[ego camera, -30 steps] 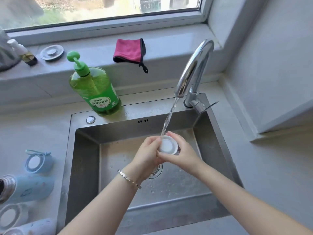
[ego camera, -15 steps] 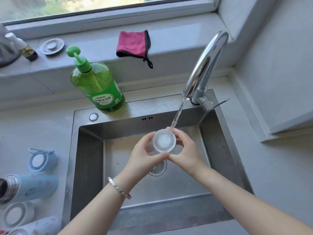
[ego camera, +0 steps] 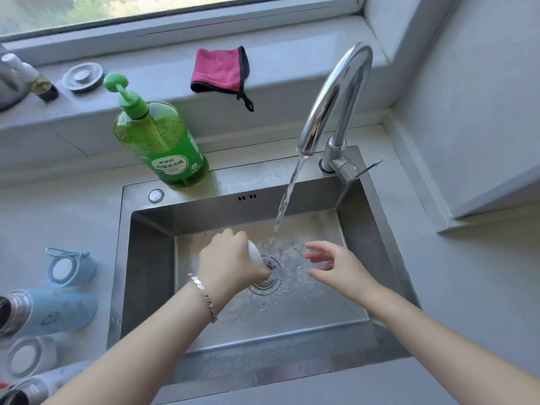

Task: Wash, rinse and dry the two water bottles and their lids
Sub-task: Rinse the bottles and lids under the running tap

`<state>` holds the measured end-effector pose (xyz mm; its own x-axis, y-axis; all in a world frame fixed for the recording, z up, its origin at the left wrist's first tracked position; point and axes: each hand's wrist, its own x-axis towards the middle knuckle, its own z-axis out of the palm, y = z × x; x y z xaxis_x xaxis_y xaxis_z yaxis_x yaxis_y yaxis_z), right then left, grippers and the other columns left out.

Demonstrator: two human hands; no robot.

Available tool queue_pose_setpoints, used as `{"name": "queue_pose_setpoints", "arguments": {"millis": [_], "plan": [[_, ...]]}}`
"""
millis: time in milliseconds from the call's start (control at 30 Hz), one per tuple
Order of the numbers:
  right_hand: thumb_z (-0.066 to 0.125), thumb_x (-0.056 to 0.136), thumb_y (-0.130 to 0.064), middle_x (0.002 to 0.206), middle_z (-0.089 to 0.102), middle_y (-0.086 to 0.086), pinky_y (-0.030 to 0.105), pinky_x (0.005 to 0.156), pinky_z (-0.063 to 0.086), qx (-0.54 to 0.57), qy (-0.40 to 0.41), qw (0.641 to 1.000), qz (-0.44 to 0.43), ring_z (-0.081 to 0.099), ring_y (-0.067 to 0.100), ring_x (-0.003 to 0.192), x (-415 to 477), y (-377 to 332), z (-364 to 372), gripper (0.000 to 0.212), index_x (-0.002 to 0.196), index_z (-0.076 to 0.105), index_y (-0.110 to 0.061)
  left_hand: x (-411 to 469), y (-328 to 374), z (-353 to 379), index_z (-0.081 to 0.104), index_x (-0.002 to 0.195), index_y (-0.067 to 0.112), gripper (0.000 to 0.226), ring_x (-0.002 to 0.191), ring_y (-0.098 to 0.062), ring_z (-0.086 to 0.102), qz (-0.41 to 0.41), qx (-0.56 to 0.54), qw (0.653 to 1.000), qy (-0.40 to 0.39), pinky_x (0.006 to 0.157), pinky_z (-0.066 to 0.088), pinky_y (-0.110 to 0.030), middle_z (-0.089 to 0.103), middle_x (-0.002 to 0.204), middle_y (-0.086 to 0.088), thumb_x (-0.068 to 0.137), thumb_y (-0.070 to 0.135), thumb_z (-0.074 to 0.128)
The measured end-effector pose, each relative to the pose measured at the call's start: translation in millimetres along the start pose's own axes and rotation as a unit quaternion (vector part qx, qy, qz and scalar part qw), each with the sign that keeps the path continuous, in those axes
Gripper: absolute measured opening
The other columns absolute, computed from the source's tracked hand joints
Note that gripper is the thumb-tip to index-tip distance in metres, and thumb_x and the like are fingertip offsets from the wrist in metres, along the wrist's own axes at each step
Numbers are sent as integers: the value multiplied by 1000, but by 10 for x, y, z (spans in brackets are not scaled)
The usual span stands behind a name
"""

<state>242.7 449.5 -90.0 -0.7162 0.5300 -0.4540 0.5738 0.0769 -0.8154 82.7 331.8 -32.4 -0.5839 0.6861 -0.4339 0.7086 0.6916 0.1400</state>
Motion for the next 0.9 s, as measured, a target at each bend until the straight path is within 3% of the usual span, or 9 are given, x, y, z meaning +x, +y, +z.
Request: {"name": "queue_pose_setpoints", "arguments": {"millis": [67, 133, 233, 367, 500, 700, 800, 900], "plan": [[65, 82, -3, 100, 64, -4, 8, 74, 43, -20, -12, 1000, 0, 60, 9, 95, 7, 6, 16, 38, 118, 58, -15, -22, -125, 20, 49, 100, 16, 50, 96, -19, 50, -5, -43, 999, -3, 74, 42, -28, 47, 102, 1, 67, 45, 72], [64, 83, -6, 98, 65, -5, 8, 75, 43, -28, -21, 999, -3, 61, 8, 93, 15, -21, 22, 32, 114, 60, -16, -33, -163, 65, 51, 102, 20, 52, 92, -13, 51, 4, -197, 980, 14, 76, 43, -24, 49, 100, 6, 62, 34, 82], [64, 84, -7, 95, 65, -5, 7, 73, 43, -34, -15, 999, -8, 60, 7, 89, 42, -64, -7, 28, 111, 62, -15, -16, -72, 154, 53, 97, 29, 60, 92, -9, 60, 24, -388, 921, 36, 78, 51, -23, 59, 103, 9, 52, 18, 90], [63, 85, -8, 95, 66, -2, 9, 75, 44, -44, -12, 999, 1, 62, 12, 90, 51, -72, -70, 26, 110, 63, -14, 59, 105, 271, 57, 104, 18, 64, 91, -8, 63, 13, -520, 852, 54, 71, 50, -12, 64, 105, 4, 51, 5, 90], [61, 86, -10, 94, 67, -3, 17, 80, 46, -55, -14, 998, 18, 63, 13, 91, 27, 17, -132, 24, 108, 63, -18, 107, 155, 290, 55, 99, 25, 62, 92, -8, 65, 9, -566, 822, 65, 73, 50, -13, 65, 105, 3, 51, 2, 89], [61, 86, -11, 110, 65, 3, 17, 85, 41, -100, -22, 994, 49, 59, 11, 96, 111, 140, -213, 30, 115, 60, -14, 143, 87, 187, 56, 106, 21, 61, 95, -8, 63, 4, -547, 834, 65, 77, 52, -17, 62, 112, 2, 57, 7, 87], [61, 85, -11, 130, 53, 7, 25, 96, 37, -115, 48, 990, 71, 52, 20, 116, 292, 139, -371, 48, 131, 48, -10, 198, 125, 107, 59, 110, 21, 63, 95, -13, 64, -17, -529, 848, 41, 83, 55, -31, 64, 108, 3, 55, 31, 88], [56, 87, -4, 142, 41, 13, 27, 96, 35, -23, 155, 983, 92, 45, 24, 125, 525, -14, -627, 60, 141, 30, -4, 244, 202, -19, 61, 112, 14, 51, 88, -15, 65, -53, -527, 848, -18, 73, 56, -29, 66, 104, -5, 71, 39, 77]]}}
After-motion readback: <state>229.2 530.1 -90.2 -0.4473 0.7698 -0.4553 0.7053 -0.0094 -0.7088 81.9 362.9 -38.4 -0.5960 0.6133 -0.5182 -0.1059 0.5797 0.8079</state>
